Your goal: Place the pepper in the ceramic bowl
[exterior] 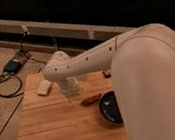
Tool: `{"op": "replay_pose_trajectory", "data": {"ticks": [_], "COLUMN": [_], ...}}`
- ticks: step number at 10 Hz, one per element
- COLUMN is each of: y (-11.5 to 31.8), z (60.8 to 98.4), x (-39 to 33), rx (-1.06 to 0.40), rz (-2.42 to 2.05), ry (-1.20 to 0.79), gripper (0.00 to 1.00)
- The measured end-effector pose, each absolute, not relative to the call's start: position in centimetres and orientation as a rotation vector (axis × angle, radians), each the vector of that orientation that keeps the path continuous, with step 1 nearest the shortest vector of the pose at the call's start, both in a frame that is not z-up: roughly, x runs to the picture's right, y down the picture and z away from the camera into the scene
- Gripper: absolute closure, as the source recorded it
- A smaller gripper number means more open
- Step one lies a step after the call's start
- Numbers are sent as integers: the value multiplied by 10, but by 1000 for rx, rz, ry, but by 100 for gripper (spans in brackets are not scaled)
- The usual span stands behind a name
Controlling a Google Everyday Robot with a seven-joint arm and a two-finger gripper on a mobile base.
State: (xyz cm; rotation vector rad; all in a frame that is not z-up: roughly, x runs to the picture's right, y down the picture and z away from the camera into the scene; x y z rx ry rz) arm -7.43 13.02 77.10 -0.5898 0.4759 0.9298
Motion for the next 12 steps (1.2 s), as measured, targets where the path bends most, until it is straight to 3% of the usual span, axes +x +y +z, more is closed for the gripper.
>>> {"op": "replay_pose_trajectory", "data": {"ticks": [6, 12], "y": [137, 138], "z": [844, 864], "x": [-34, -31], "rx": [-654, -661], "rz": [563, 389], "ry": [537, 580], "gripper": [35, 35]}}
